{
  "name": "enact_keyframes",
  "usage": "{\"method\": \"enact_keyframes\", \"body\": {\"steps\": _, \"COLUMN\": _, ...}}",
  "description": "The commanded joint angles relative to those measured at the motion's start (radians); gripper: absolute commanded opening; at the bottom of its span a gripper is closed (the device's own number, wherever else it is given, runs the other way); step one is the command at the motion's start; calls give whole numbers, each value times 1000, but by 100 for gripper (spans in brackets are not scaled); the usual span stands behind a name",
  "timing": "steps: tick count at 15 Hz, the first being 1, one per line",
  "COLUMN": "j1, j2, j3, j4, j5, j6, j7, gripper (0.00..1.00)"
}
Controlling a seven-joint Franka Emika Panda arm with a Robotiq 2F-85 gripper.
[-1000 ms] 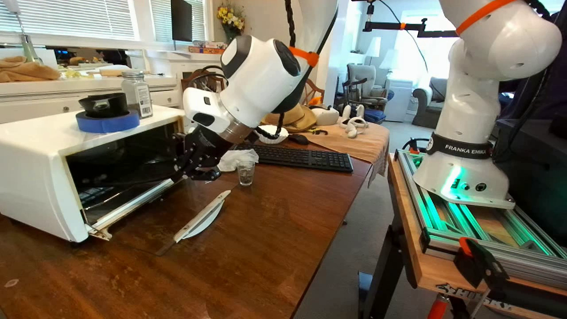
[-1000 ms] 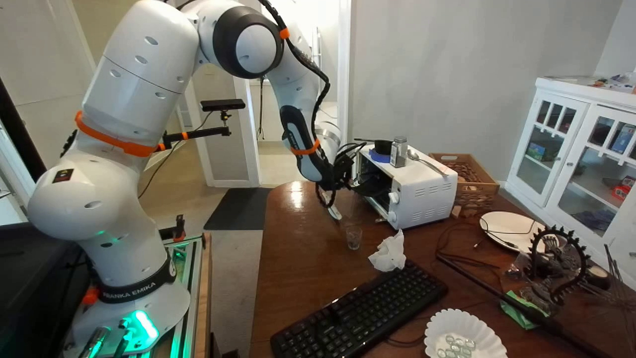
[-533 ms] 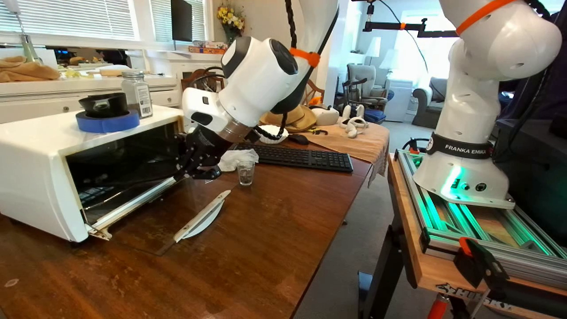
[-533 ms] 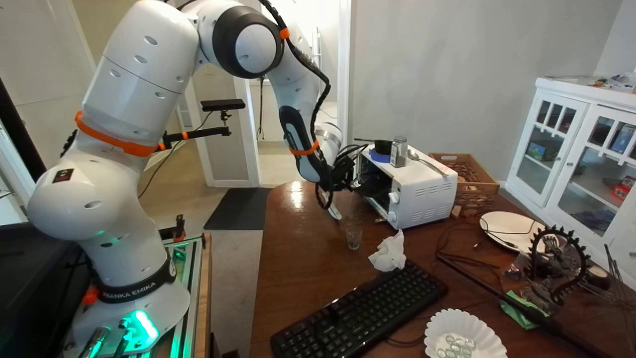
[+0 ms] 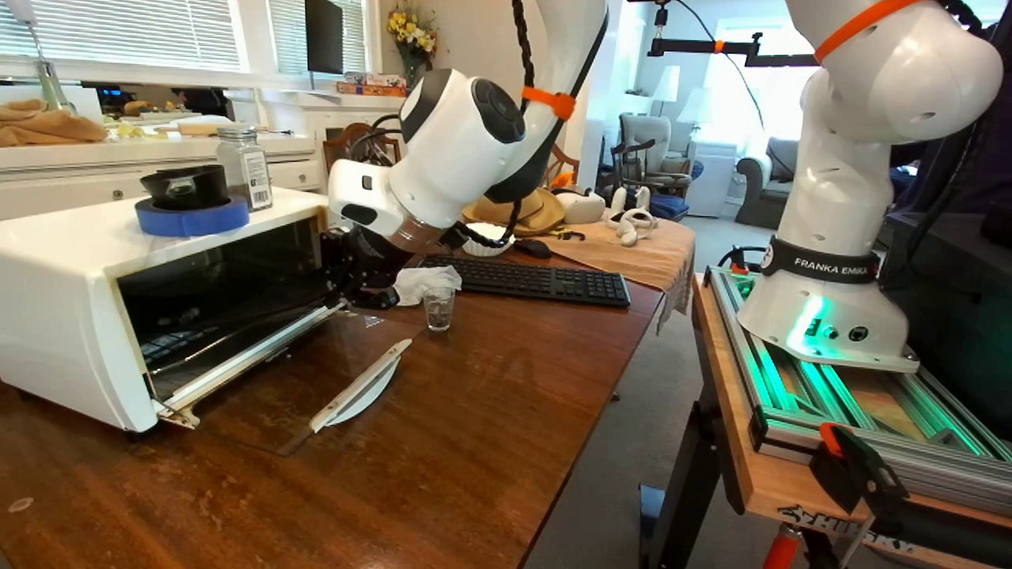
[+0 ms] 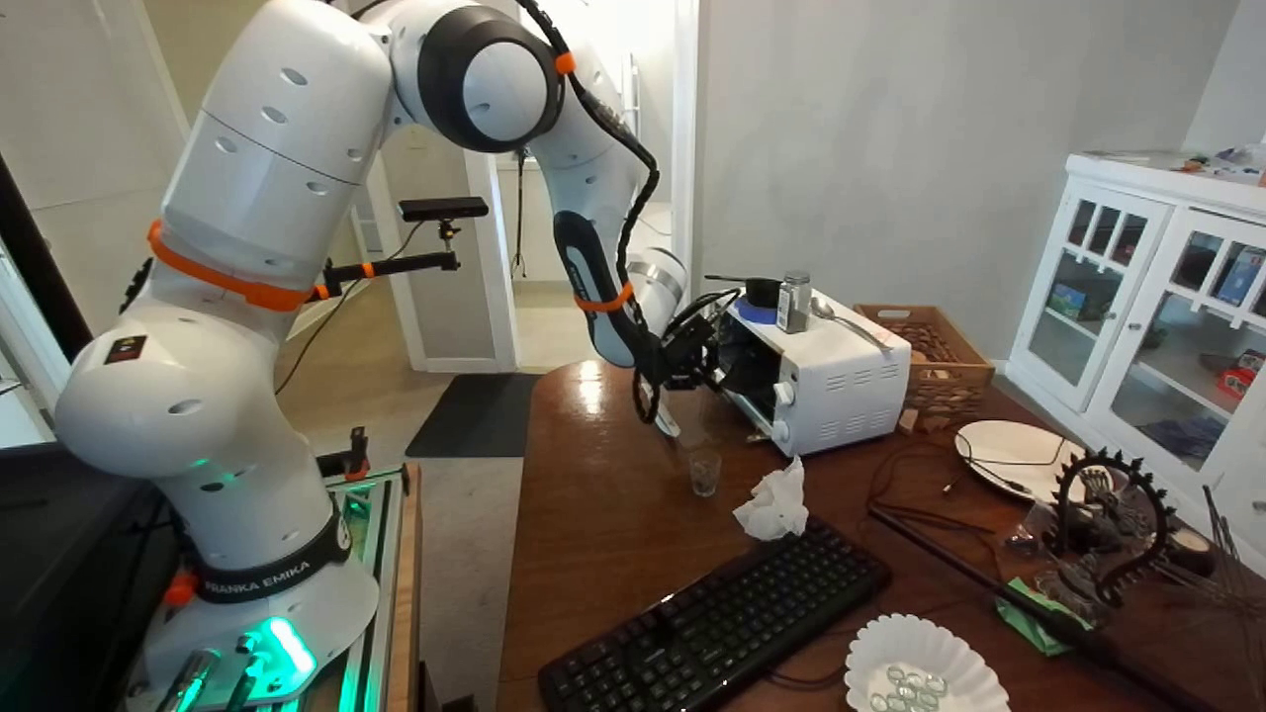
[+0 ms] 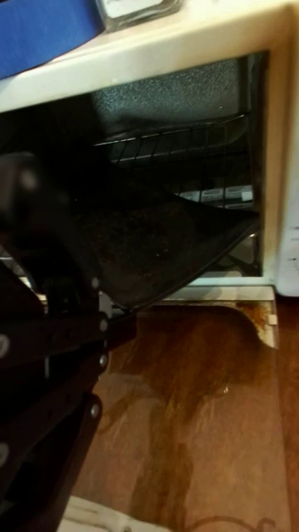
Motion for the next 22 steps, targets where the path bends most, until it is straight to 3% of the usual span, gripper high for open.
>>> {"method": "enact_keyframes", "body": {"steps": 1, "j1": 9, "j2": -37, "j3": -39, "j4": -19, "j5": 65, "j6": -58, "j7": -69, "gripper": 0}}
{"method": "enact_keyframes", "body": {"steps": 12, "j1": 16, "j2": -45, "j3": -73, "j4": 11, "j5": 140, "j6": -54, "j7": -158, "gripper": 0}}
{"method": "enact_keyframes", "body": {"steps": 16, "j1": 65, "j2": -70, "j3": -63, "j4": -21, "j5": 165, "j6": -115, "j7": -162, "gripper": 0}}
{"method": "enact_keyframes", "body": {"steps": 22, "j1": 125, "j2": -83, "j3": -24, "j4": -27, "j5": 133, "j6": -93, "j7": -153, "gripper": 0}}
